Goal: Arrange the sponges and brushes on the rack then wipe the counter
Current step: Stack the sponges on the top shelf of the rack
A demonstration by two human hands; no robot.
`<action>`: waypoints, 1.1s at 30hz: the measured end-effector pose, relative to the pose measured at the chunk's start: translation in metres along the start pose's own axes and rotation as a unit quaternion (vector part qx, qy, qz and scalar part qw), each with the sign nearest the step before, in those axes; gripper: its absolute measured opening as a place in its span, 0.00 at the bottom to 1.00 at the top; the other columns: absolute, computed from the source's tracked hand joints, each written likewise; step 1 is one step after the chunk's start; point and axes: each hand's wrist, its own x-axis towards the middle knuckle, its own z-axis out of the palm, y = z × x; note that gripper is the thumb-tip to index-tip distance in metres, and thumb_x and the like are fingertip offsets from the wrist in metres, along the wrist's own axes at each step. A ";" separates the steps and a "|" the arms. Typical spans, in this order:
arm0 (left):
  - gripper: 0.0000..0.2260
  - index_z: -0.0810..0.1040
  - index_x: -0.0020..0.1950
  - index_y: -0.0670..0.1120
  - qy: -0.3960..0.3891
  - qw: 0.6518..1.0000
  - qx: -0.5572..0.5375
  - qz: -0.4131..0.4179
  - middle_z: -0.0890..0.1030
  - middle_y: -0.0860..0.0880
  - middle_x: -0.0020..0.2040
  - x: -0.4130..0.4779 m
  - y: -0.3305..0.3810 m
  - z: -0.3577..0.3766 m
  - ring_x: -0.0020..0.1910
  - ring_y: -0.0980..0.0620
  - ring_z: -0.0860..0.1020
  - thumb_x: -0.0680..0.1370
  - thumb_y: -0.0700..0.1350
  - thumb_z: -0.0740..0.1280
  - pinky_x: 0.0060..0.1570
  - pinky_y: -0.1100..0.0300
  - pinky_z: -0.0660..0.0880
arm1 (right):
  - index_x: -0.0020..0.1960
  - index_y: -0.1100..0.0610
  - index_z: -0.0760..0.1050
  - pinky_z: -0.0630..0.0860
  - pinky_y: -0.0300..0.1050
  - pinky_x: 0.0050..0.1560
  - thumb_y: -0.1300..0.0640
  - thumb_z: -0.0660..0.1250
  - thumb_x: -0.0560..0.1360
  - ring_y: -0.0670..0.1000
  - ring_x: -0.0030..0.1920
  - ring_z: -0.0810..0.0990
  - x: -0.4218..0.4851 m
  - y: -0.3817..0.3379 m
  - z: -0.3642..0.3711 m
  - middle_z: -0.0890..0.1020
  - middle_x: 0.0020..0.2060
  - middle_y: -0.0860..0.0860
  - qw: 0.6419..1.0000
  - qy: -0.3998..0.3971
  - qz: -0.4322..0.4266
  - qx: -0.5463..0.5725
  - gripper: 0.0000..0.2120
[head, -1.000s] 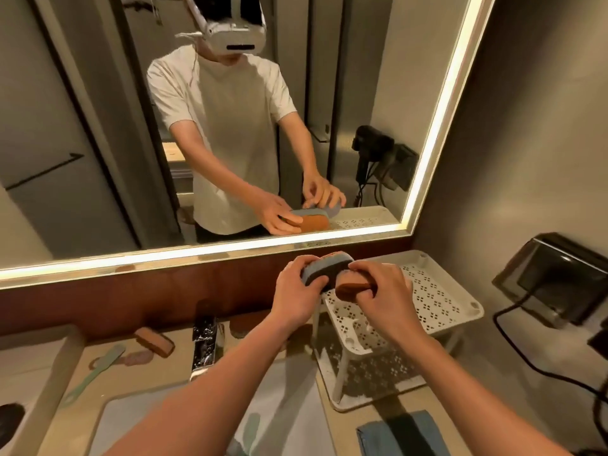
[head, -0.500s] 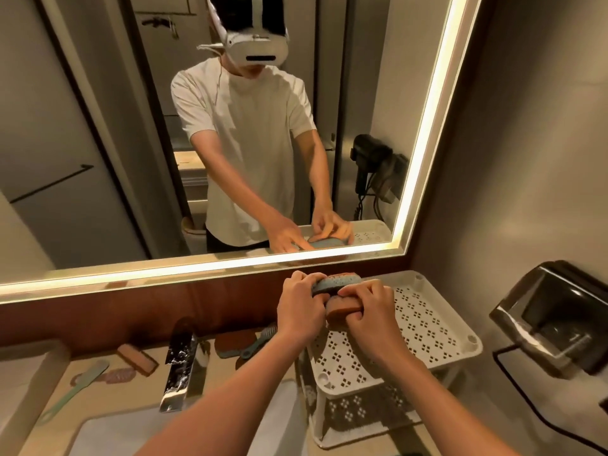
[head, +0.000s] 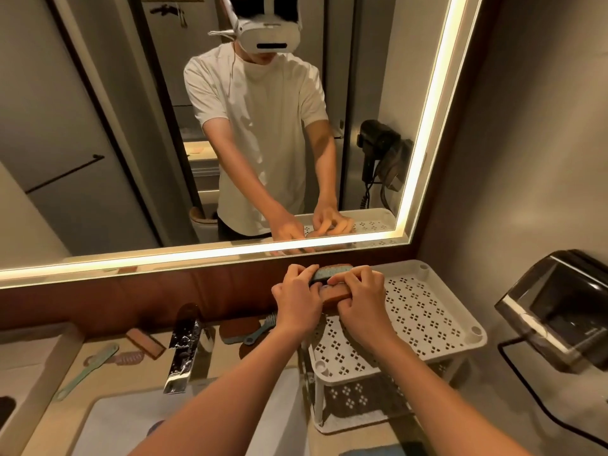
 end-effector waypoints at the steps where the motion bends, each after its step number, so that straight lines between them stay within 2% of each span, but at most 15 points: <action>1: 0.19 0.70 0.76 0.51 0.007 1.000 0.002 0.002 0.71 0.53 0.64 -0.004 0.001 0.001 0.59 0.51 0.67 0.85 0.45 0.59 0.68 0.54 0.61 | 0.61 0.46 0.76 0.67 0.50 0.70 0.65 0.63 0.76 0.49 0.66 0.59 -0.001 0.001 0.001 0.66 0.61 0.47 1.000 0.002 0.002 0.002 0.19; 4: 0.20 0.68 0.77 0.50 0.021 1.000 0.011 0.013 0.71 0.52 0.70 -0.012 0.002 0.006 0.69 0.51 0.66 0.84 0.43 0.57 0.73 0.52 0.57 | 0.61 0.47 0.74 0.67 0.50 0.71 0.65 0.64 0.75 0.48 0.69 0.56 -0.002 0.002 0.005 0.62 0.65 0.47 1.000 0.006 0.007 0.019 0.19; 6: 0.20 0.67 0.76 0.51 0.027 1.000 0.002 0.000 0.71 0.51 0.71 -0.017 0.000 0.010 0.71 0.51 0.65 0.84 0.44 0.56 0.74 0.51 0.56 | 0.64 0.47 0.70 0.67 0.52 0.72 0.65 0.65 0.75 0.47 0.71 0.55 -0.003 0.003 0.008 0.60 0.68 0.45 0.999 0.013 0.011 0.040 0.21; 10: 0.21 0.61 0.78 0.54 0.001 0.998 -0.037 -0.046 0.63 0.50 0.76 -0.028 0.000 0.013 0.76 0.45 0.56 0.84 0.52 0.54 0.75 0.47 0.56 | 0.75 0.47 0.58 0.62 0.54 0.75 0.58 0.69 0.73 0.49 0.76 0.49 -0.005 0.007 0.010 0.53 0.75 0.45 0.996 -0.002 0.061 0.069 0.34; 13: 0.24 0.59 0.79 0.52 -0.014 0.998 -0.047 -0.045 0.61 0.49 0.78 -0.030 0.001 0.011 0.77 0.45 0.54 0.83 0.53 0.56 0.77 0.46 0.56 | 0.78 0.47 0.52 0.64 0.54 0.75 0.53 0.71 0.74 0.51 0.76 0.54 -0.007 0.015 0.014 0.53 0.75 0.46 0.992 -0.029 0.093 0.086 0.40; 15: 0.26 0.57 0.79 0.50 -0.023 0.999 -0.033 -0.032 0.59 0.49 0.79 -0.030 0.002 0.011 0.79 0.45 0.52 0.81 0.52 0.58 0.79 0.46 0.54 | 0.79 0.46 0.51 0.67 0.55 0.74 0.52 0.71 0.75 0.51 0.75 0.59 -0.006 0.018 0.017 0.56 0.75 0.46 0.988 -0.034 0.105 0.108 0.40; 17: 0.29 0.54 0.80 0.49 -0.033 0.999 -0.011 -0.026 0.54 0.49 0.81 -0.031 0.003 0.010 0.81 0.46 0.47 0.81 0.51 0.58 0.80 0.47 0.47 | 0.79 0.46 0.52 0.68 0.54 0.73 0.53 0.71 0.76 0.51 0.74 0.61 -0.005 0.019 0.019 0.57 0.74 0.45 0.985 -0.034 0.107 0.130 0.39; 20: 0.26 0.55 0.80 0.45 -0.033 0.997 0.062 0.022 0.54 0.48 0.82 -0.031 0.006 0.011 0.81 0.50 0.45 0.83 0.48 0.54 0.80 0.48 0.40 | 0.79 0.48 0.52 0.68 0.52 0.73 0.54 0.71 0.77 0.49 0.74 0.63 -0.006 0.018 0.018 0.57 0.74 0.45 0.984 -0.031 0.093 0.146 0.38; 22: 0.24 0.56 0.80 0.44 -0.034 0.994 0.097 0.040 0.55 0.47 0.82 -0.031 0.006 0.010 0.81 0.51 0.46 0.84 0.46 0.52 0.80 0.47 0.40 | 0.79 0.48 0.53 0.69 0.51 0.73 0.54 0.70 0.77 0.49 0.73 0.63 -0.007 0.018 0.018 0.57 0.74 0.44 0.985 -0.029 0.085 0.145 0.37; 25: 0.25 0.56 0.79 0.43 -0.033 0.997 0.062 0.034 0.57 0.47 0.81 -0.032 0.005 0.010 0.81 0.52 0.48 0.83 0.46 0.56 0.80 0.48 0.40 | 0.78 0.48 0.56 0.69 0.48 0.72 0.57 0.70 0.77 0.48 0.73 0.64 -0.007 0.017 0.015 0.58 0.73 0.43 0.985 -0.027 0.076 0.150 0.35; 29: 0.26 0.55 0.79 0.44 -0.038 0.994 0.088 0.055 0.57 0.47 0.81 -0.030 0.004 0.012 0.81 0.51 0.49 0.82 0.43 0.57 0.80 0.48 0.43 | 0.78 0.49 0.57 0.65 0.41 0.71 0.61 0.70 0.77 0.48 0.73 0.63 -0.005 0.018 0.013 0.58 0.74 0.44 0.984 -0.020 0.083 0.154 0.35; 33: 0.24 0.56 0.78 0.45 -0.032 0.993 0.103 0.053 0.56 0.46 0.81 -0.030 0.005 0.015 0.81 0.50 0.50 0.82 0.44 0.57 0.80 0.47 0.45 | 0.80 0.48 0.53 0.65 0.49 0.75 0.60 0.70 0.77 0.49 0.75 0.61 -0.004 0.020 0.016 0.56 0.75 0.43 0.981 -0.036 0.091 0.169 0.38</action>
